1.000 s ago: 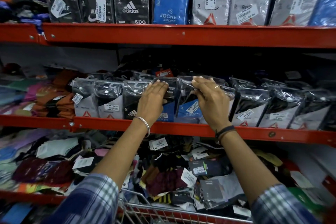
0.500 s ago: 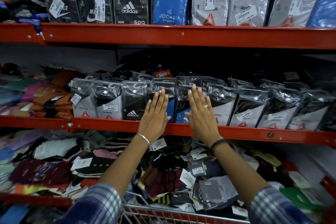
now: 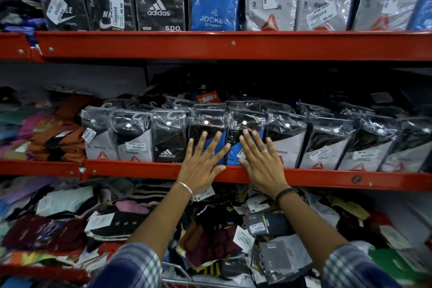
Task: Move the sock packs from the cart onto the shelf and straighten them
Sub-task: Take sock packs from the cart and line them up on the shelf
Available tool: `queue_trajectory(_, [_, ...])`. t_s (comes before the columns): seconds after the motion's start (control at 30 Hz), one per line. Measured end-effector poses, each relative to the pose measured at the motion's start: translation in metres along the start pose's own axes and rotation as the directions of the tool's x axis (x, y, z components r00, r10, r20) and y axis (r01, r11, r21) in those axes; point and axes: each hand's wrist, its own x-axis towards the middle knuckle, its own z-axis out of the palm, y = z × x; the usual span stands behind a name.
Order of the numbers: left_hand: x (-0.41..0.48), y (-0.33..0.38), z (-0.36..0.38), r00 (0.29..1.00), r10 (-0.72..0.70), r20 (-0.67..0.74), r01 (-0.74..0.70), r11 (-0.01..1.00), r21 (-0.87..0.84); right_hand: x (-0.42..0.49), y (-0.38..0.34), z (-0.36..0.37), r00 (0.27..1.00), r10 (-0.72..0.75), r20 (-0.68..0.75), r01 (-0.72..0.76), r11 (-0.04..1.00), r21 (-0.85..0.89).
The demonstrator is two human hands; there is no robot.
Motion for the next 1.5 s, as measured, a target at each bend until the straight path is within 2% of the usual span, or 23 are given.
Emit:
queue_trajectory(0.33, [0.006, 0.012, 0.005, 0.997, -0.076, -0.008, 0.076, 0.996, 0.046, 0.003, 0.006, -0.005, 0.998, -0.041, 0.046, 0.038, 0.997, 0.064])
queue_trajectory(0.5, [0.002, 0.036, -0.003, 0.995, 0.003, -0.101, -0.002, 1.000, 0.018, -0.016, 0.027, -0.029, 0.992, -0.127, -0.003, 0.126, 0.975, 0.186])
queue_trajectory(0.7, [0.046, 0.120, -0.016, 0.965, 0.164, -0.207, -0.180, 0.982, -0.060, -0.080, 0.095, -0.037, 0.983, 0.141, -0.122, -0.113, 0.971, 0.212])
queue_trajectory(0.83, [0.073, 0.174, -0.017, 0.945, 0.235, -0.227, -0.259, 0.962, -0.082, -0.111, 0.138, -0.036, 0.962, 0.234, -0.139, -0.211, 0.964, 0.164])
queue_trajectory(1.0, [0.098, 0.212, -0.002, 0.976, 0.159, -0.148, -0.169, 0.984, -0.056, -0.112, 0.183, -0.037, 0.937, 0.327, -0.126, -0.315, 0.943, 0.105])
queue_trajectory(1.3, [0.116, 0.230, 0.022, 0.991, 0.001, -0.131, -0.006, 0.999, -0.036, -0.093, 0.205, -0.016, 0.952, 0.267, -0.152, -0.255, 0.963, 0.092])
queue_trajectory(1.5, [0.118, 0.236, 0.030, 0.991, -0.042, -0.127, 0.044, 0.999, 0.013, -0.090, 0.210, -0.005, 0.955, 0.225, -0.191, -0.214, 0.974, 0.077])
